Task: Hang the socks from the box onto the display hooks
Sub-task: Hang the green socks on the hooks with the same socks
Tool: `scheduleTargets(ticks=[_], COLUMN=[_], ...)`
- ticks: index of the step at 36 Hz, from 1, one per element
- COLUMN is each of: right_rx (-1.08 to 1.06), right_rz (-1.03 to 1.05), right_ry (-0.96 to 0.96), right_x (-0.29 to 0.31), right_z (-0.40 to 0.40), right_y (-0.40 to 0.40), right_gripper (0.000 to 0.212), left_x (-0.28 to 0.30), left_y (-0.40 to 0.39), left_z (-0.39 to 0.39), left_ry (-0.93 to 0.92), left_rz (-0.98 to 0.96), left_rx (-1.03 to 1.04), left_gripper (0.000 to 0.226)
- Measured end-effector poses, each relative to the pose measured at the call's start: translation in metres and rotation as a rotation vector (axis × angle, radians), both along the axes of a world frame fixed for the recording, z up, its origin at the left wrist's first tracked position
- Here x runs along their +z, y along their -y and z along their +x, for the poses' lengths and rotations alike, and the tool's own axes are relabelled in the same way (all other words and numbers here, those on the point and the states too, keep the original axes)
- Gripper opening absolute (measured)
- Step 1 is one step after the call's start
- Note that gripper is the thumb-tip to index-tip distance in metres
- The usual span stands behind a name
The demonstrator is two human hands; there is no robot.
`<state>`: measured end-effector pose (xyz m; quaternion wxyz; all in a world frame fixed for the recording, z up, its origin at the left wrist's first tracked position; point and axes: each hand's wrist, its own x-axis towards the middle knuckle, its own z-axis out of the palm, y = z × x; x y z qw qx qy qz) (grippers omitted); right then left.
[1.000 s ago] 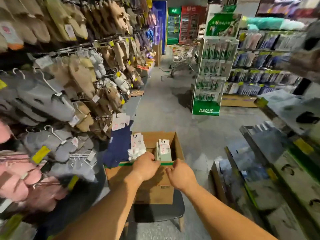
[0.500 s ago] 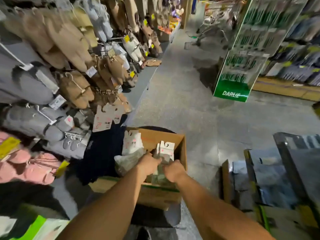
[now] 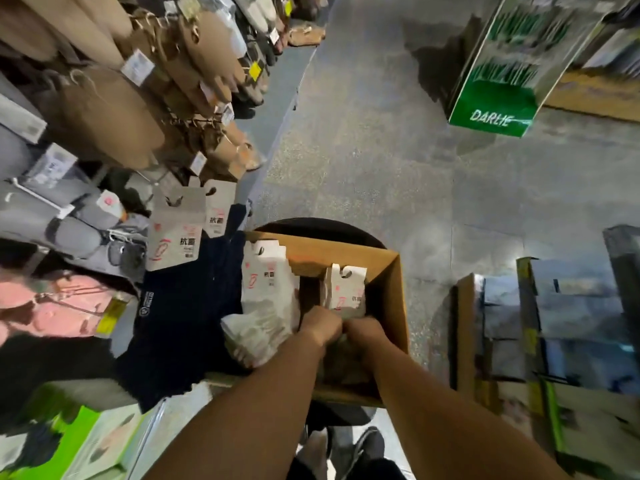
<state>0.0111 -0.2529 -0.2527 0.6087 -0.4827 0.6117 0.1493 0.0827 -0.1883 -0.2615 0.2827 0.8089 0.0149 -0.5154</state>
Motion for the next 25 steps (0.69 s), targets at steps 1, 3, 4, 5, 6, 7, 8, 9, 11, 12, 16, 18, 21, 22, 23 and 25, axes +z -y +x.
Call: scheduleTargets(ticks=[1,3,4,5,6,7,8,9,11,12,16,18,21,22,23,25], right_rx=[-0.015,-0.036,-0.042,-0.040,-0.039,-0.032,-0.022,-0.016,-0.021,-0.029,-0.076,-0.079,-0.081,-0.085,-0.092,-0.101], right_rz=[-0.027,-0.057,-0.068,-0.068,-0.057,-0.037,-0.021,-0.012,-0.021,-0.031,-0.038,-0.030,-0.030,-0.023,-0.004,0.041], right_ry=[-0.016,-0.041,-0.048,-0.052,-0.045,-0.034,-0.019,-0.010,0.013,0.028,0.082,0.113,0.146,0.155,0.165,0.171], right_x=[-0.002,-0.004,-0.004,-0.004,-0.002,-0.001,0.000,0.001,0.002,0.002,0.002,0.003,0.008,0.008,0.009,0.008], right_z=[0.001,0.003,0.003,0.003,0.002,0.001,0.000,-0.001,-0.002,-0.002,-0.005,-0.007,-0.010,-0.010,-0.011,-0.011], right_y=[0.000,0.001,0.002,0.003,0.004,0.004,0.005,0.006,0.006,0.005,0.002,0.000,0.000,0.000,0.000,0.001], right_gripper=[0.021,0.016,0.015,0.014,0.013,0.013,0.014,0.015,0.019,0.020,0.027,0.034,0.038,0.040,0.042,0.050], left_x=[0.000,0.004,0.004,0.005,0.006,0.007,0.009,0.011,0.014,0.016,0.020,0.027,0.035,0.035,0.036,0.035], left_y=[0.001,0.003,0.004,0.004,0.004,0.003,0.003,0.003,0.003,0.003,0.001,0.000,-0.002,-0.003,-0.004,-0.006], left_z=[0.000,0.000,-0.001,-0.001,-0.002,-0.003,-0.002,-0.002,0.001,0.001,0.004,0.005,0.004,0.002,0.002,0.002], left_ry=[0.007,0.013,0.012,0.009,0.005,0.004,0.000,-0.018,-0.050,-0.066,-0.188,-0.237,-0.285,-0.283,-0.274,-0.276], left_rz=[-0.001,-0.002,-0.004,-0.008,-0.013,-0.018,-0.027,-0.035,-0.056,-0.064,-0.147,-0.179,-0.220,-0.224,-0.216,-0.204], left_rx=[0.019,0.055,0.073,0.087,0.098,0.114,0.135,0.152,0.202,0.228,0.334,0.366,0.383,0.369,0.357,0.352], left_gripper=[0.026,0.029,0.031,0.032,0.033,0.033,0.033,0.033,0.025,0.019,0.038,0.040,0.048,0.051,0.052,0.052])
